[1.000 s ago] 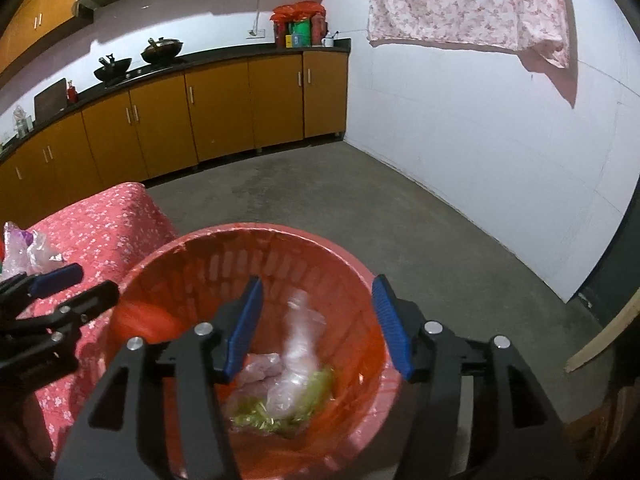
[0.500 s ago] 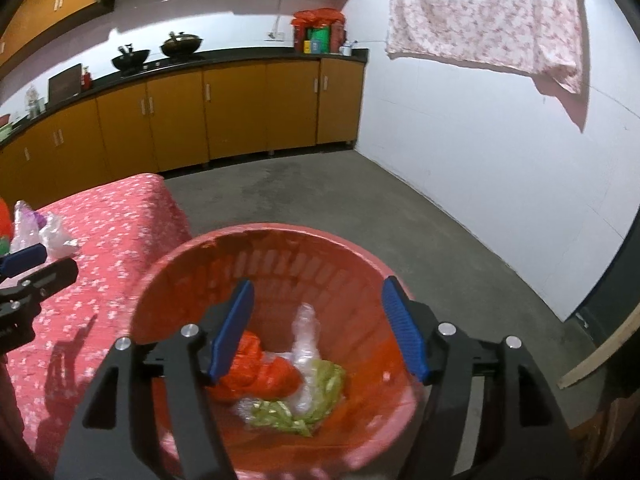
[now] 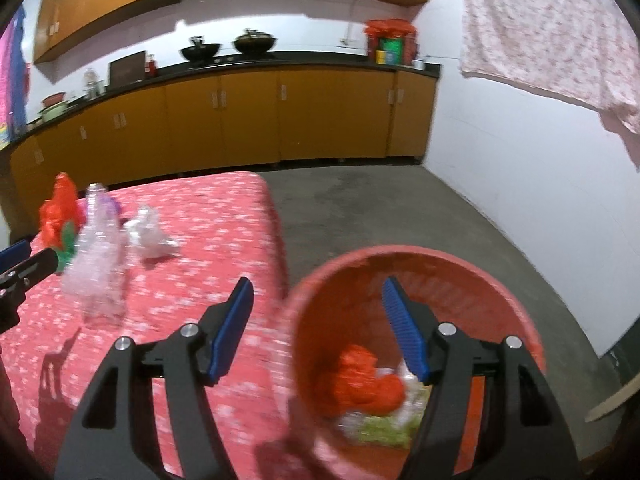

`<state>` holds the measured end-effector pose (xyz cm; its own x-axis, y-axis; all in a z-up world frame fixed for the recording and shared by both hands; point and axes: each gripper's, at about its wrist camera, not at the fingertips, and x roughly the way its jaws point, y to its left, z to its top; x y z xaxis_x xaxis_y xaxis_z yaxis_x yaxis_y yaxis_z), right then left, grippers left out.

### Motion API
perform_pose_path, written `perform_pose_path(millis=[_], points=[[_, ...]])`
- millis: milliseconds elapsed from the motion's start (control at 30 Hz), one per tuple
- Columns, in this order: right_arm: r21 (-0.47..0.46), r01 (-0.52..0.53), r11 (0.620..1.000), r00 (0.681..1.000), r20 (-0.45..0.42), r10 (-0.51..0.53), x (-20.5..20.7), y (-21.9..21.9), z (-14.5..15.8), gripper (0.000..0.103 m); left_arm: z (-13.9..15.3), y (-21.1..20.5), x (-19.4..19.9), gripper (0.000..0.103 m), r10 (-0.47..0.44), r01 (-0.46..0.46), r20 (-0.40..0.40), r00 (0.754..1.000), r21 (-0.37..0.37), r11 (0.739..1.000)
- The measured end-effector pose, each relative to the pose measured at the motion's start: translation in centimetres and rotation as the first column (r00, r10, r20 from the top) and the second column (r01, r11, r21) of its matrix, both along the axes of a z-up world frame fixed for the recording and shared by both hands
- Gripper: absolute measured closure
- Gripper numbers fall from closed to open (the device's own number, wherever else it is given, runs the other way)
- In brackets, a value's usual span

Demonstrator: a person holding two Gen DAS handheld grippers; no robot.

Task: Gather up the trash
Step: 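Move both open tools back over the table of bags, then grasp the bubble wrap with the right tool while the left tool grasps a red bag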

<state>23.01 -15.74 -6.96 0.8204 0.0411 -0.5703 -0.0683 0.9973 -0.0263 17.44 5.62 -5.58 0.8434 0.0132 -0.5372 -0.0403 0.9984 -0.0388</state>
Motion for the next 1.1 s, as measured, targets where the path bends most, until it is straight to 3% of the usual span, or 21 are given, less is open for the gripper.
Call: perform_pose_path(millis=[133,333,533,800,967,1100], points=[[0.021,-0.084,0.996,0.996,-0.005,0.084,0.4,4.3,0.0,0.037,-0.1,4.9,-1.2,0.016,0.117,-0.117,0.008,0.993,0.009,0.993],[0.035,-0.208,0.978,0.978,0.002,0.208,0.8,11.0,0.2,0.037,-1.1,11.3,-1.9,0.016,0.281,-0.281,-0.001,0.96,0.052,0.958],[0.092,-0.284,0.954,0.959,0.007,0.285,1.9,15.8,0.5,0.037,-1.7,14.9,-2.0,0.013,0.341,-0.341,0.004,0.94,0.058,0.938],[0.072,-0.315,0.946,0.943,-0.093,0.321,4.4,19.6,-2.5,0.038,-2.1,15.7,-0.7,0.011,0.336,-0.336,0.002,0.942,0.061,0.94],[0.054,-0.323,0.945,0.934,-0.141,0.327,4.7,19.5,-4.2,0.079,-2.1,15.2,0.4,0.01,0.313,-0.313,0.002,0.95,0.049,0.949],[0.079,-0.313,0.947,0.937,-0.139,0.321,4.7,18.5,-4.3,0.089,-1.8,14.6,1.4,0.007,0.299,-0.299,0.011,0.954,0.021,0.954]])
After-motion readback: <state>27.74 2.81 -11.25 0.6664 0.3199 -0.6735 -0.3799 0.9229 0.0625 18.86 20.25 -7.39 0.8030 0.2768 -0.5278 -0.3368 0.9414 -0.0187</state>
